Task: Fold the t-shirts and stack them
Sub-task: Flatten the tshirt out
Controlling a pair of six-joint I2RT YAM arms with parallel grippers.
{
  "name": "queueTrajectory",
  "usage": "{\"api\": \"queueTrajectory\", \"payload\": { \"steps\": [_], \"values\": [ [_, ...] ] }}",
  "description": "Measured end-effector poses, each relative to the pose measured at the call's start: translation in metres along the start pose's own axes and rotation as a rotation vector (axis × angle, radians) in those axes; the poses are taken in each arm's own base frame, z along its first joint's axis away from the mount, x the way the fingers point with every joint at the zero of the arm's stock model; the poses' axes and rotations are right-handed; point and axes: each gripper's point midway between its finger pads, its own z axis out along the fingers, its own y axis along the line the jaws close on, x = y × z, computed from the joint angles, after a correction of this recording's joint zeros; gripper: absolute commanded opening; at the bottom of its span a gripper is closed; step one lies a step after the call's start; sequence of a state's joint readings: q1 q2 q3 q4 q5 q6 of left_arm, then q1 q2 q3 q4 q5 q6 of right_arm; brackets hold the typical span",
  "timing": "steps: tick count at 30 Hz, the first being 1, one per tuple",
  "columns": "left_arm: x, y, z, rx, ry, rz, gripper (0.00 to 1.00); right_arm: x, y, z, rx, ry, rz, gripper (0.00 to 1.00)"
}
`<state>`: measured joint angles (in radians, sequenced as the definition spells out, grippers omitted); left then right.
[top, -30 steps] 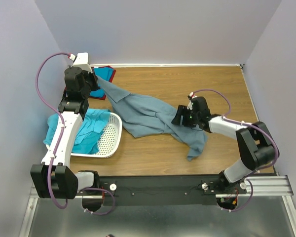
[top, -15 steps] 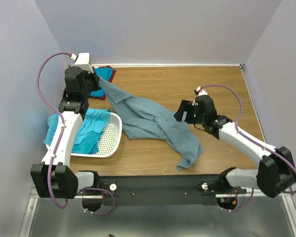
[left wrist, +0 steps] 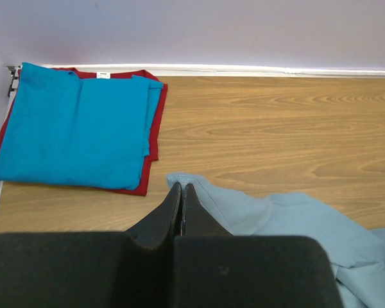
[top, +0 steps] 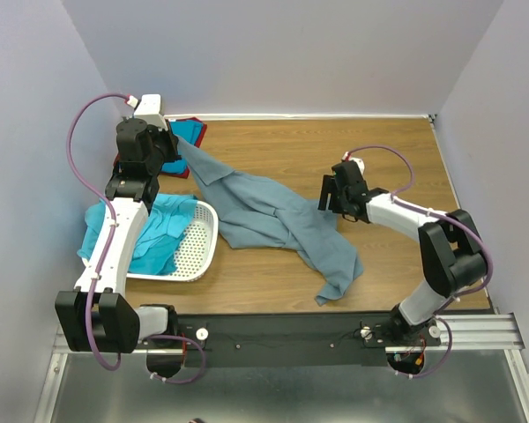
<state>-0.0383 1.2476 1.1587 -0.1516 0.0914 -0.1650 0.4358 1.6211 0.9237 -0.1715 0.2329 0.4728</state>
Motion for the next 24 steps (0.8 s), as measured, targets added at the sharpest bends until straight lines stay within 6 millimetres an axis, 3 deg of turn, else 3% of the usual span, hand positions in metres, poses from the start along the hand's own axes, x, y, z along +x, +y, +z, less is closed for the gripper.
{"api": "queueTrajectory", "payload": {
  "steps": [5, 12, 18, 24],
  "values": [
    [0.0, 0.0, 0.0, 0.001, 0.0, 0.0, 0.0, -0.013, -0.002, 0.016, 0.025, -0.016, 0.0, 0.76],
    [0.0, -0.001, 0.0, 0.006, 0.0, 0.0, 0.0, -0.006, -0.003, 0.038, 0.043, 0.017, -0.019, 0.73],
    [0.0, -0.002, 0.0, 0.009, 0.001, 0.0, 0.0, -0.01, 0.001, 0.047, 0.039, 0.011, -0.025, 0.7],
    [0.0, -0.002, 0.0, 0.011, 0.001, 0.0, 0.0, -0.016, 0.005, 0.052, 0.03, -0.008, -0.026, 0.59]
  ]
}}
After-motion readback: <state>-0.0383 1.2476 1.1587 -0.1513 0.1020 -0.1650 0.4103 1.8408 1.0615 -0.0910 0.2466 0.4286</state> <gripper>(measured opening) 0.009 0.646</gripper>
